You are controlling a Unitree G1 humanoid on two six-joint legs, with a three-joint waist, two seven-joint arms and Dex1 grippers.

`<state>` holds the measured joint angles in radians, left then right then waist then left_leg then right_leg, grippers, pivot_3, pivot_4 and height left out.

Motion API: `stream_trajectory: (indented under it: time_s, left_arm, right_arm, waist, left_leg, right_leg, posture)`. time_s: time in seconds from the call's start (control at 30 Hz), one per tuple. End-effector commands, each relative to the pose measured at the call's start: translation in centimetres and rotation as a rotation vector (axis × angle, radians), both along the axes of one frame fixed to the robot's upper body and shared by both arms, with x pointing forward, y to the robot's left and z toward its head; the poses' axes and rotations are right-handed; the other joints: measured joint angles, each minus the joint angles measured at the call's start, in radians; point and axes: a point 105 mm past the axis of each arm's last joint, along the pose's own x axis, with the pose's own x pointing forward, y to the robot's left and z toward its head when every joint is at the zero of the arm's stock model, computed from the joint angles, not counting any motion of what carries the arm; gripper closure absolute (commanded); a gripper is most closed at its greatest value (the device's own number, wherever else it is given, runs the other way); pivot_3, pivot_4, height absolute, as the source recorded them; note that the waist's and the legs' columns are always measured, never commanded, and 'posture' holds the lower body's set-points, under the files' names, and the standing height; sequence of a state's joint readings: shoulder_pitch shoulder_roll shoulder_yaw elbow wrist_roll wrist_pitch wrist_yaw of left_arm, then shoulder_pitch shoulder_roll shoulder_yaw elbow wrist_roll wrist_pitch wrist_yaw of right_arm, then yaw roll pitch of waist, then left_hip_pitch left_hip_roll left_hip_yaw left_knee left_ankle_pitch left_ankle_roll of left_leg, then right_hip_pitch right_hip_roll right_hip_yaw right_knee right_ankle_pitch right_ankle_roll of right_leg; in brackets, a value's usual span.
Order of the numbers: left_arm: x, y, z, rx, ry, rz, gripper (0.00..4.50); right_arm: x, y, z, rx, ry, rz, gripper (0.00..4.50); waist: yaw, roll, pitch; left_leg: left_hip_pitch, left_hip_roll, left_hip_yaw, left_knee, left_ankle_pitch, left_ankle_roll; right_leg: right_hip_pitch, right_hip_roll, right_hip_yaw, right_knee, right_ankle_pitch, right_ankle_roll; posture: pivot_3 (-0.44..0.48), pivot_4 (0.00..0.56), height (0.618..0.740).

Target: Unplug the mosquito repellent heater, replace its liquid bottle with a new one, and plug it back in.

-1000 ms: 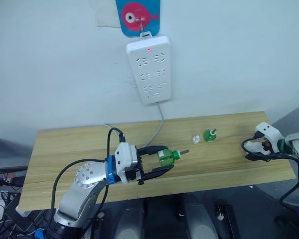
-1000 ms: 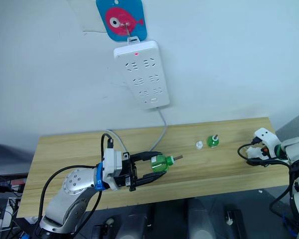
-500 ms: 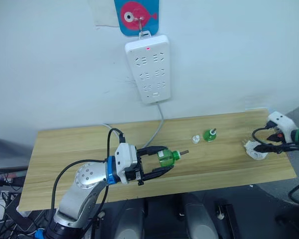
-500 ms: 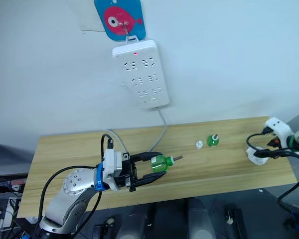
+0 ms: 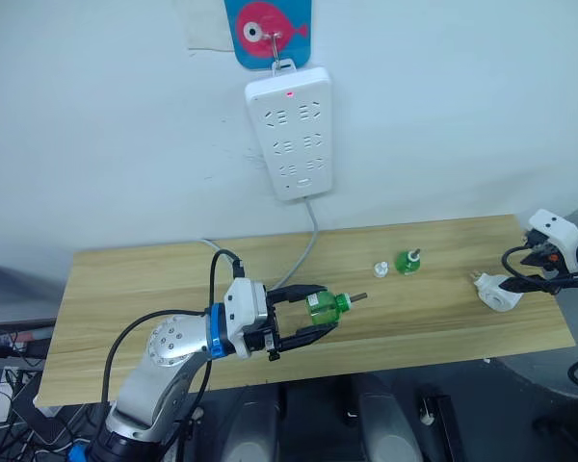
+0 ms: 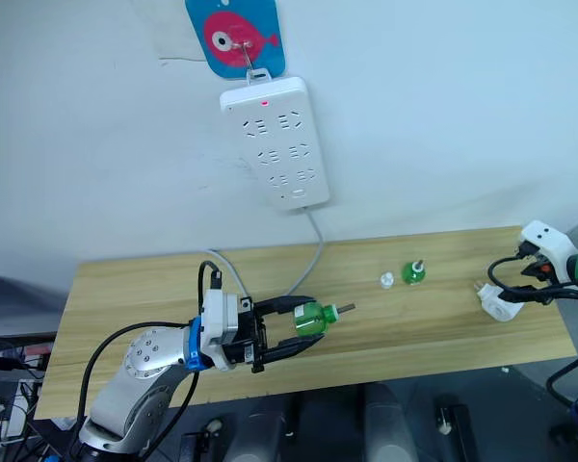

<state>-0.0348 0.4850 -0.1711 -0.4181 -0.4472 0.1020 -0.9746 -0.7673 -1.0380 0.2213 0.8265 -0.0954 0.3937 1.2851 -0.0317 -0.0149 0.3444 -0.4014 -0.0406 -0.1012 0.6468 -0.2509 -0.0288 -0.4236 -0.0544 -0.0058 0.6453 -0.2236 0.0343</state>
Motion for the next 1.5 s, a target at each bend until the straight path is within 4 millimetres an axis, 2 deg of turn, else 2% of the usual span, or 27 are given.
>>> stream_trajectory:
  time_s: [0.03,0.33,0.53,0.57,0.6,0.97,1.2,1.4,1.5]
  left_arm:
    - [-0.9,-0.4,0.6,-0.017,-0.016,-0.035,2.28]
    - [-0.8,-0.1,0.6,-0.009,-0.012,-0.027,2.28]
    - [-0.6,-0.1,0.6,-0.008,-0.010,-0.026,2.28]
    - [-0.5,-0.1,0.5,-0.007,-0.009,-0.027,2.28]
    - [-0.5,-0.1,0.5,-0.007,-0.009,-0.027,2.28]
    - [-0.8,0.0,0.5,0.000,-0.004,-0.028,2.28]
    - [-1.1,0.3,0.3,0.005,0.005,-0.023,2.28]
    - [-1.2,0.0,0.2,0.001,0.008,-0.024,2.28]
    - [-1.1,-0.1,0.1,0.001,0.009,-0.028,2.28]
  right_arm:
    - [-0.2,-0.5,-0.4,-0.011,-0.008,0.003,0.03]
    - [-0.2,-0.3,-0.6,0.008,-0.002,0.011,0.03]
    - [0.6,-0.9,1.1,0.021,-0.047,-0.048,0.03]
    - [0.8,-1.3,1.2,0.010,-0.057,-0.071,0.37]
    - [0.8,-1.7,1.1,-0.011,-0.065,-0.084,0.49]
    - [1.2,-3.3,-0.6,-0.120,-0.126,-0.117,4.47]
    - [1.3,-3.1,-0.3,-0.096,-0.127,-0.119,4.47]
    - [1.4,-3.5,1.0,-0.089,-0.153,-0.134,4.47]
    - [1.5,-3.7,2.5,-0.078,-0.179,-0.145,4.47]
  waist:
    - [-0.001,0.000,0.000]
    - [0.000,0.000,0.001]
    - [-0.001,-0.001,0.016]
    - [-0.001,-0.001,0.021]
    - [-0.001,-0.001,0.023]
    - [0.000,-0.003,0.035]
    - [0.000,-0.003,0.040]
    - [-0.001,-0.003,0.040]
    - [-0.001,-0.003,0.041]
  left_leg:
    - [0.000,0.000,0.001,0.000,0.000,0.000]
    - [0.001,0.000,0.002,0.000,0.000,0.000]
    - [0.001,0.001,0.003,0.000,0.000,0.000]
    - [0.001,0.001,0.004,0.000,0.000,0.000]
    - [0.001,0.001,0.004,0.001,0.000,0.000]
    - [0.001,0.000,0.006,0.000,-0.001,0.001]
    - [0.001,0.000,0.009,0.000,-0.001,0.002]
    - [0.002,0.000,0.012,0.000,-0.001,0.002]
    - [0.002,0.000,0.014,0.000,-0.001,0.002]
  right_leg:
    - [0.000,0.000,0.001,0.000,0.000,0.000]
    - [0.000,0.000,0.002,0.000,0.000,0.000]
    - [0.000,0.000,0.004,0.000,0.000,0.000]
    - [0.000,0.000,0.005,0.001,0.000,0.000]
    - [0.000,0.000,0.005,0.000,0.000,0.000]
    - [-0.001,0.000,0.013,0.000,0.000,0.001]
    - [-0.002,0.001,0.017,0.001,0.001,0.002]
    - [-0.003,0.001,0.019,0.001,0.001,0.003]
    - [-0.003,0.001,0.020,0.001,0.001,0.003]
  posture:
    - [0.003,0.366,0.740]
    - [0.003,0.385,0.740]
    - [-0.009,0.399,0.740]
    - [-0.012,0.402,0.740]
    - [-0.010,0.404,0.740]
    - [0.019,0.413,0.740]
    - [0.018,0.408,0.740]
    - [0.008,0.399,0.740]
    - [0.003,0.396,0.740]
